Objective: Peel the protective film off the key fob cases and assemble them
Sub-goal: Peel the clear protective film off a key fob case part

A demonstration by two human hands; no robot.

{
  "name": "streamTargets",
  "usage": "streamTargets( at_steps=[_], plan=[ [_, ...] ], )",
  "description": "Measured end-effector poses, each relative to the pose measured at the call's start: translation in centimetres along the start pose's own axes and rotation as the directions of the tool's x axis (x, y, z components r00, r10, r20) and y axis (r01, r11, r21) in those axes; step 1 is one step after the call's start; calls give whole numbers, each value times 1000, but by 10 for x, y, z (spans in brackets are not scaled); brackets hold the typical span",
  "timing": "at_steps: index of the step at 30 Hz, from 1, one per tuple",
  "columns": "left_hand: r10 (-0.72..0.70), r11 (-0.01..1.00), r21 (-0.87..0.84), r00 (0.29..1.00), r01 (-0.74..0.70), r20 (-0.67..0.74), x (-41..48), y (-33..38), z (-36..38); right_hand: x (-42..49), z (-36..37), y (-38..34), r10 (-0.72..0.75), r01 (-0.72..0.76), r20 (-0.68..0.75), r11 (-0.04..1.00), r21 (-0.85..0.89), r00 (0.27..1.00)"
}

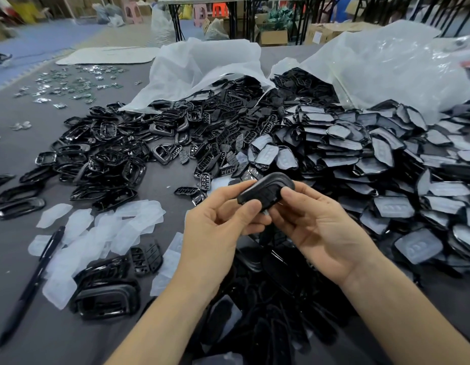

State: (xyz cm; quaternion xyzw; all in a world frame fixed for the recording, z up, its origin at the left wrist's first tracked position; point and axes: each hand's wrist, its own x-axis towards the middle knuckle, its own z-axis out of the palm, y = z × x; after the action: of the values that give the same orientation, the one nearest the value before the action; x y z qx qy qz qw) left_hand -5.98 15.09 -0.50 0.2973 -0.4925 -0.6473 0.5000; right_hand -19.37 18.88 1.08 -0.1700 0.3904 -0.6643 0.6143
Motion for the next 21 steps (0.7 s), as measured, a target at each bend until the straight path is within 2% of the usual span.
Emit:
streamTargets(
  at_steps=[3,7,9,11,14,17,21],
  plan=[
    [-53,993,-108,999,53,4,-1,-1,1,1,0,0,14,-17,55,998,62,998],
    [32,997,-74,999,-31,23,1,0,0,1,-2,-3,1,-10,149,998,54,989],
    [127,991,25,992,-128,25,2,1,-1,0,-3,-7,6,-5,167,1000,-3,986],
    [254,942,204,964,-265,77,2,1,-6,-1,-4,-12,22,-17,136,999,-39,990],
    [364,758,492,903,-429,226,0,-1,-9,-2,-8,-17,-26,44,67,960,-277,997],
    [389,657,577,874,-485,292,-2,-5,-9,-2,-11,-17,-82,104,66,846,-522,994],
    [420,606,616,861,-502,289,-4,-4,-9,-3,-14,-15,-25,70,83,804,-590,996]
  ],
)
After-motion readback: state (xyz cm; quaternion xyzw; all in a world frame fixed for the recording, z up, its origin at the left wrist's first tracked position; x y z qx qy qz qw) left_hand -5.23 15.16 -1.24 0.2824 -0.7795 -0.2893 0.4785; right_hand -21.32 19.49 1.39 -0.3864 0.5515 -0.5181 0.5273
